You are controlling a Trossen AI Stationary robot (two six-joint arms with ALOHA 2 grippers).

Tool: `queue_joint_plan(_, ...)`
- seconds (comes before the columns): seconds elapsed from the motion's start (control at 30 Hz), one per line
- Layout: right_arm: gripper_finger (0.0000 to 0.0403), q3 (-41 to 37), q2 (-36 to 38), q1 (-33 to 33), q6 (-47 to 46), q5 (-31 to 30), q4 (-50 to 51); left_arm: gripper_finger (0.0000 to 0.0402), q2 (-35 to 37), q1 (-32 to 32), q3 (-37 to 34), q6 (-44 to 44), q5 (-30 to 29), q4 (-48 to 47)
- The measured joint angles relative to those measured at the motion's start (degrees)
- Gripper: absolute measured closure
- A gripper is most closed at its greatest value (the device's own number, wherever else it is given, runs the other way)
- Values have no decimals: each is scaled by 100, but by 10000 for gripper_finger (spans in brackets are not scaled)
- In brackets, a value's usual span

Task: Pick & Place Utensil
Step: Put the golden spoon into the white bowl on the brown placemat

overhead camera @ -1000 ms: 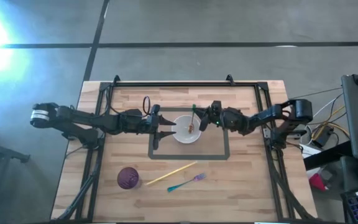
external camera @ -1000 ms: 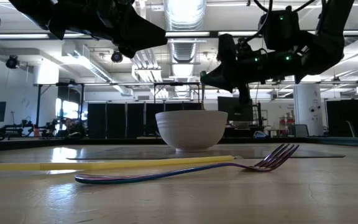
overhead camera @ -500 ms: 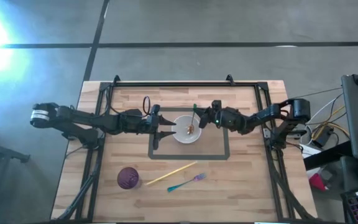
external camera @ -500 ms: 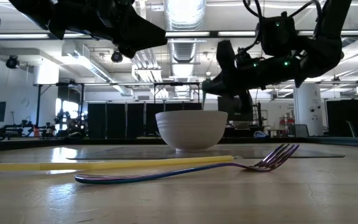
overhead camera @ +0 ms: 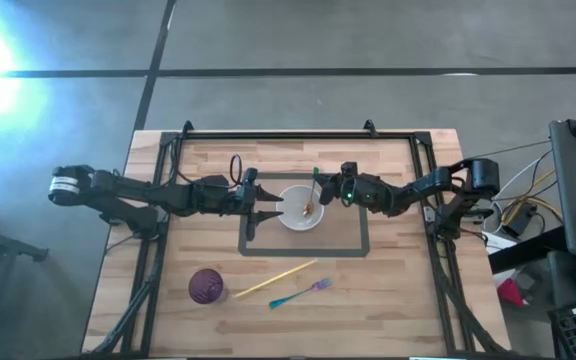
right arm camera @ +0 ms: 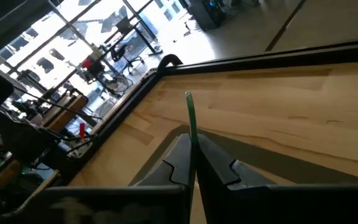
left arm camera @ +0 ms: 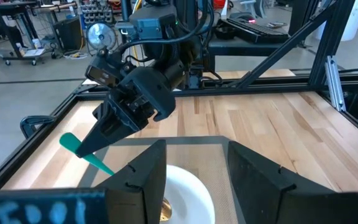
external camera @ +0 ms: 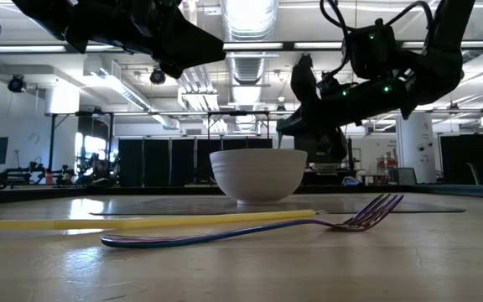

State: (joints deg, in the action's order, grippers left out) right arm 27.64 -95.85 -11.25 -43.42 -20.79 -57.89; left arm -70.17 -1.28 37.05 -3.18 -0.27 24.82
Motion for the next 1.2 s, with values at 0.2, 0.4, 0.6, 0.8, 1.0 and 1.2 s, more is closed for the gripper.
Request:
queue_joint_plan(0.2,394,0,0,48,-7,-38,92,236,0,0,-1,0,0,0)
queue_joint_plan(0.4,394,2,0,95,192,-36,112,236,0,0,1,0,0,0)
queue_joint_plan(0.6,394,2,0,138,467,-23,159,236,0,0,-1,0,0,0)
queue_joint_plan(0.8,394,2,0,138,838,-18,160,236,0,0,-1,0,0,0)
queue_joint_plan(1.0,394,5,2,138,1217,-15,156,236,0,0,-1,0,0,0)
queue_joint_plan(1.2,394,9,2,148,1277,26,155,236,0,0,-1,0,0,0)
